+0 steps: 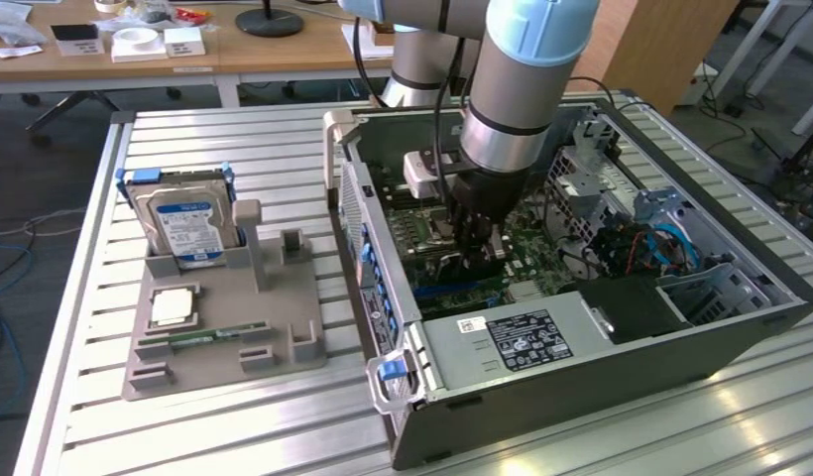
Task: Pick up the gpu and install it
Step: 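Insert the gpu into the slot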
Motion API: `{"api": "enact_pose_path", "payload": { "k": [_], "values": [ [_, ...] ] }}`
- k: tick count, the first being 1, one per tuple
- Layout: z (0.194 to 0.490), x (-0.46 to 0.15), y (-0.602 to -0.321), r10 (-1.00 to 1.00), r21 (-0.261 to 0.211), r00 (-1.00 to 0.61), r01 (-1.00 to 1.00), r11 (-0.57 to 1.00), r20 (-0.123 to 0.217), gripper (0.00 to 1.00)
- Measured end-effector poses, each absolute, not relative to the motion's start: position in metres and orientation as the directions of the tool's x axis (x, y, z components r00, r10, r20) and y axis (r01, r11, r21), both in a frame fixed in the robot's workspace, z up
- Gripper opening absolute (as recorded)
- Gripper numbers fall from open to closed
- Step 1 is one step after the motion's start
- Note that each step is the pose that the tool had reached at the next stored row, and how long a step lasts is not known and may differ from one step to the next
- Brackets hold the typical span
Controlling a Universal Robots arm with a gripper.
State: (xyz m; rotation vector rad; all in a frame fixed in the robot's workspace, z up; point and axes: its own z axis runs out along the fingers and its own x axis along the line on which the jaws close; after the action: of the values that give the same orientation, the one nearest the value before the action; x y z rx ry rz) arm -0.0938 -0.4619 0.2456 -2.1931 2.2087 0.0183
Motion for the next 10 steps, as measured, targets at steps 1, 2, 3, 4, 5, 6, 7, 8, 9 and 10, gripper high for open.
{"api": "enact_pose_path", "payload": {
  "k": [1, 2, 3, 4, 5, 6, 7, 8, 9, 10],
  "values": [
    [0.2456, -0.0938, -0.4619, -1.0, -0.012, -0.007, -1.0, 0.007, -0.029, 0.27],
    [0.2458, -0.0938, -0.4618, -1.0, -0.012, -0.007, -1.0, 0.007, -0.029, 0.27],
    [0.246, -0.0938, -0.4619, -1.0, -0.012, -0.007, -1.0, 0.007, -0.029, 0.27],
    [0.2463, -0.0938, -0.4619, -1.0, -0.012, -0.007, -1.0, 0.007, -0.029, 0.27],
    [0.2467, -0.0938, -0.4619, -1.0, -0.012, -0.007, -1.0, 0.007, -0.029, 0.27],
    [0.2468, -0.0938, -0.4619, -1.0, -0.012, -0.007, -1.0, 0.007, -0.029, 0.27],
    [0.247, -0.0938, -0.4619, -1.0, -0.012, -0.007, -1.0, 0.007, -0.029, 0.27],
    [0.2473, -0.0938, -0.4619, -1.0, -0.012, -0.007, -1.0, 0.007, -0.029, 0.27],
    [0.2475, -0.0938, -0.4619, -1.0, -0.012, -0.007, -1.0, 0.007, -0.029, 0.27],
    [0.2475, -0.0939, -0.4619, -1.0, -0.012, -0.007, -1.0, 0.007, -0.029, 0.27]
  ]
}}
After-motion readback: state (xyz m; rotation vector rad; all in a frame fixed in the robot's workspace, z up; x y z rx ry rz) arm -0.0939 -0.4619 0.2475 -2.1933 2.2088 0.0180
